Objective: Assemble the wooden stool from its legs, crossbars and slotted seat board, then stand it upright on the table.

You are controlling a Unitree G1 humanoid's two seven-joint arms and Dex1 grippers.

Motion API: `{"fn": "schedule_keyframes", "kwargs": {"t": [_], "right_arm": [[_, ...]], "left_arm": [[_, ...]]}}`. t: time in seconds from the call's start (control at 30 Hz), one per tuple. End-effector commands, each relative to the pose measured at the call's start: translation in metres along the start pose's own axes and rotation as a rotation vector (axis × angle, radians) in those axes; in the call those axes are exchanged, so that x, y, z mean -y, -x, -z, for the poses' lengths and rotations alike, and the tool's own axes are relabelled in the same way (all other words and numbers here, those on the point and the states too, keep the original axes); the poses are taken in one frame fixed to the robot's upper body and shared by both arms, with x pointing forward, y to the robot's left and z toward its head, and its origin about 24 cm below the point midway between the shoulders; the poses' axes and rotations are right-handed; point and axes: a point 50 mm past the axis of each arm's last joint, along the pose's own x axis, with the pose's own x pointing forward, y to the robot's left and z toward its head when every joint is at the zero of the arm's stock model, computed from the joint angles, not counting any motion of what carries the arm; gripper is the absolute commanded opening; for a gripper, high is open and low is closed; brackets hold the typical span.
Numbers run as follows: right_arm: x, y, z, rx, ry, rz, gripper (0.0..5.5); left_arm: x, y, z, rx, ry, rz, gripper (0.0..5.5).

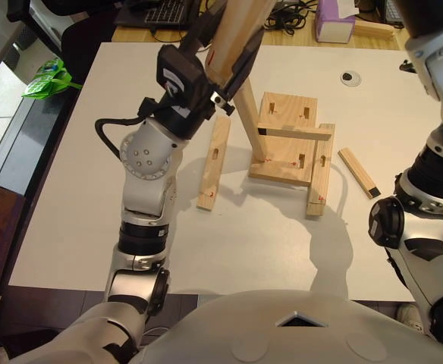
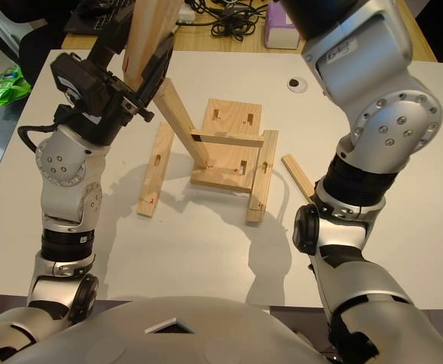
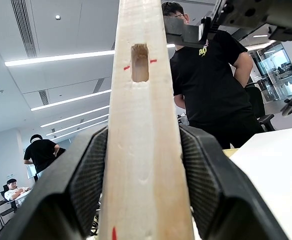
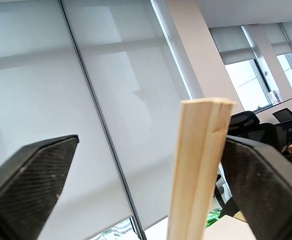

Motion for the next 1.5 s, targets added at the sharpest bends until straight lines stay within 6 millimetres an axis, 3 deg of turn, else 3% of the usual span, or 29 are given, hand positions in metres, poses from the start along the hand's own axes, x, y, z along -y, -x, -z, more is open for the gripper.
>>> {"fn": "schedule_keyframes", "kwargs": {"t": [0.03, 0.6, 0.87, 1.0, 1.03, 1.33, 1.43, 1.5], "right_arm": [[-0.001, -0.004, -0.005, 0.021, 0.011, 0.000, 4.23], [0.002, -0.003, -0.003, 0.000, 0.006, 0.014, 1.14], [0.001, 0.002, -0.003, 0.018, -0.001, 0.009, 1.07], [0.002, 0.006, -0.011, 0.139, -0.033, 0.021, 1.05], [0.004, 0.008, -0.017, 0.204, -0.052, 0.027, 1.05], [0.019, 0.027, -0.038, 0.452, -0.031, 0.160, 1.04], [0.024, 0.043, -0.050, 0.472, 0.088, 0.233, 1.04], [0.025, 0.058, -0.059, 0.466, 0.207, 0.300, 1.04]], "left_arm": [[0.004, -0.002, -0.002, 0.016, -0.003, 0.015, 2.15], [0.003, -0.002, -0.005, 0.032, -0.046, 0.010, 2.12], [-0.009, -0.001, 0.000, 0.007, -0.120, -0.030, 2.09], [-0.021, -0.004, -0.003, 0.018, -0.163, -0.067, 2.09], [-0.022, -0.005, -0.005, 0.027, -0.169, -0.080, 2.46], [-0.036, -0.012, -0.028, 0.117, -0.219, -0.187, 3.71], [-0.056, 0.014, -0.030, 0.048, -0.248, -0.294, 4.03], [-0.058, 0.045, -0.004, -0.169, -0.217, -0.281, 4.03]]}}
